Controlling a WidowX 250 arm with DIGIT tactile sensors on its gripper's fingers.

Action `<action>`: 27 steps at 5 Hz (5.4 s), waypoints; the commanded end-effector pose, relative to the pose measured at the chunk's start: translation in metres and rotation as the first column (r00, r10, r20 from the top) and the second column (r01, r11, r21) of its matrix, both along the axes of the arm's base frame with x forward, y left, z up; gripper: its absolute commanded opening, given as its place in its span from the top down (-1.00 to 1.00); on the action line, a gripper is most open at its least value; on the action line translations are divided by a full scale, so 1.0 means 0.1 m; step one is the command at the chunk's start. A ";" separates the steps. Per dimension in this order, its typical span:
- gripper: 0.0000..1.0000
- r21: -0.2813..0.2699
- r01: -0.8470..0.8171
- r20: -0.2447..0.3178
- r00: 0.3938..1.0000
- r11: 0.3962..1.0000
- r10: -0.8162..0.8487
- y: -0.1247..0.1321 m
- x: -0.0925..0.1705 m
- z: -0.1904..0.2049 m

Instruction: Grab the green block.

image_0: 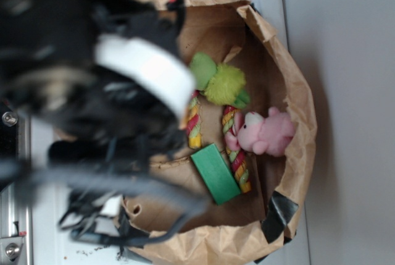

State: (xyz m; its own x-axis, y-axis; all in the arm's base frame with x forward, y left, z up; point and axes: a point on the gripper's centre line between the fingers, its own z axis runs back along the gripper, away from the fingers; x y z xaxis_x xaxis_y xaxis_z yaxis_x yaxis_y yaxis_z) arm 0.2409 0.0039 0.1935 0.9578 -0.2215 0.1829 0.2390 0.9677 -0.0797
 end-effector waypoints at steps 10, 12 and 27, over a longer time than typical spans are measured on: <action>-1.00 0.070 0.430 0.151 0.888 0.900 -0.435 -0.20 0.70 -0.69; -1.00 0.115 0.441 0.163 0.875 0.890 -0.455 -0.23 0.71 -0.82; -1.00 0.243 0.499 0.136 0.831 0.832 -0.539 -0.67 0.67 -1.43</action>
